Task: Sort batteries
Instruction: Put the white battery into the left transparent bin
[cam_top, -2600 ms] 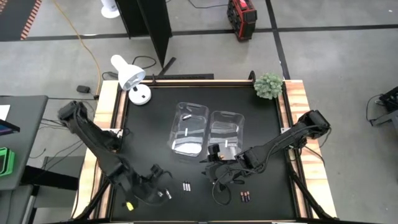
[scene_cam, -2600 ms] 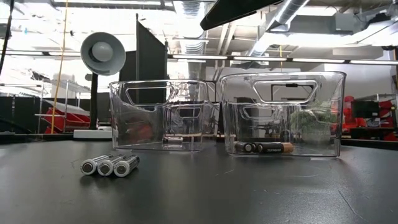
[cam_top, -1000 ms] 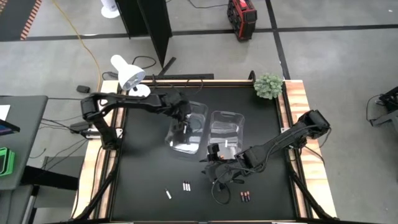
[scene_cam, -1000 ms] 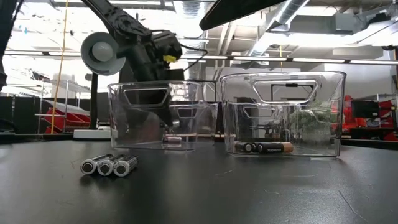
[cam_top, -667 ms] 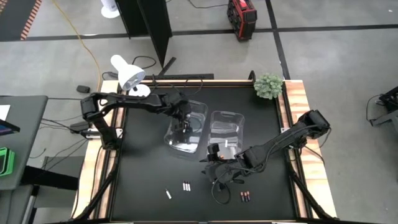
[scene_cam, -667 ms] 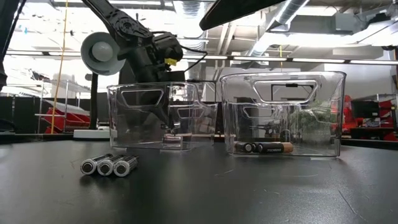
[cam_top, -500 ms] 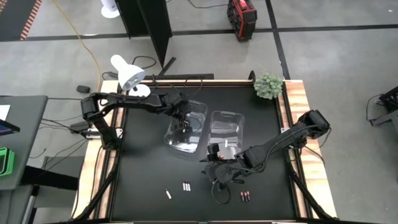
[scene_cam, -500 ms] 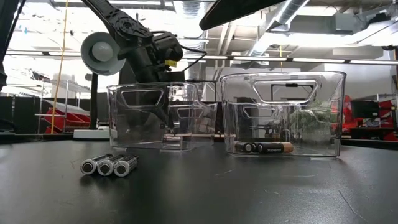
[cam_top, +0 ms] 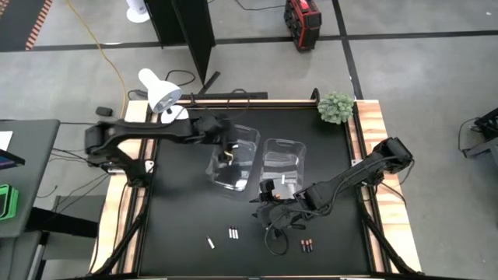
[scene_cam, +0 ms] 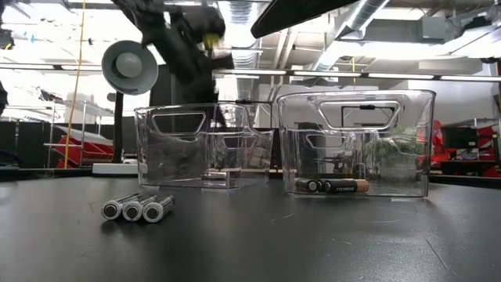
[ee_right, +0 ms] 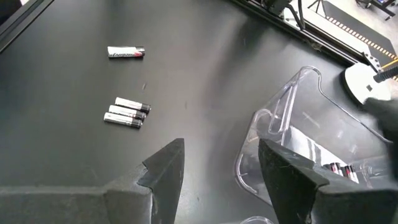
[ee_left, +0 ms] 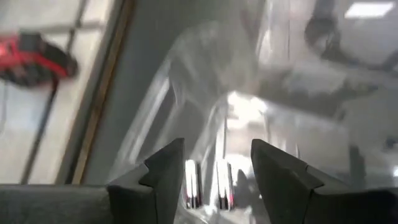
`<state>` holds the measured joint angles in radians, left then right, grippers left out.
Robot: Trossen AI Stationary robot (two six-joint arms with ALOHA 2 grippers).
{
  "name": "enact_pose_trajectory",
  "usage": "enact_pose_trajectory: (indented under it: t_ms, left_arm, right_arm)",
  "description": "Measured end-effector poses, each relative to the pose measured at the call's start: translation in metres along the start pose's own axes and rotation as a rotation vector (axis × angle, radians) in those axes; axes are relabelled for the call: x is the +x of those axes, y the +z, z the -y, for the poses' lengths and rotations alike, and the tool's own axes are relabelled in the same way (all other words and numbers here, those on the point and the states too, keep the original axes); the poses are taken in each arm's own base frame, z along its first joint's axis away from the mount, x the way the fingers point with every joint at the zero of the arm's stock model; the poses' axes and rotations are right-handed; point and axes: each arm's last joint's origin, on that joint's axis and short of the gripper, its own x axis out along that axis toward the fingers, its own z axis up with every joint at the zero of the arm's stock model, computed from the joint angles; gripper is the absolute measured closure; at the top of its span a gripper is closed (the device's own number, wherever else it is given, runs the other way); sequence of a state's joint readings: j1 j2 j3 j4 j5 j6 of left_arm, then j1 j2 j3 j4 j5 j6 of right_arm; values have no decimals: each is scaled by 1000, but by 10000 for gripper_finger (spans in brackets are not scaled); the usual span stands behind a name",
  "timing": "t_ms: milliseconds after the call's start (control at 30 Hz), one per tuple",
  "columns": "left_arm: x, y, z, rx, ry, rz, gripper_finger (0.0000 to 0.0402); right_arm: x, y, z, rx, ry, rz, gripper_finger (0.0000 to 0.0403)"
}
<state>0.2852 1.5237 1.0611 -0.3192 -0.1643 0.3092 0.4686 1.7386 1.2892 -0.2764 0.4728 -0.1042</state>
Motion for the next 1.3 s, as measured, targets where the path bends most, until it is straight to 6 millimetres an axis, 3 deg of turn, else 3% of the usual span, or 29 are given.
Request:
enact_pose_trajectory:
  t_ms: [233,333,500,800,1033,1167,1300]
  left_arm:
    - [-84,20,17,59,-64,238,230]
    - [-108,18,40,121,-190,261,233]
    - [-129,4,95,271,-391,156,240]
    - [-139,-25,194,379,-601,7,259]
    - [-122,-42,263,464,-654,-15,271]
    - [-106,-54,288,517,-638,-53,272]
    - [-92,-62,300,538,-621,-105,272]
  right_arm:
    - [0,0,0,5,0,0,180]
    - [0,0,0,5,0,-3,180]
    - [0,0,0,7,1,-3,180]
    - [0,0,0,23,1,-4,180]
    - [0,0,0,24,1,-4,180]
    - [0,0,0,27,1,-3,180]
    - [0,0,0,26,1,-3,180]
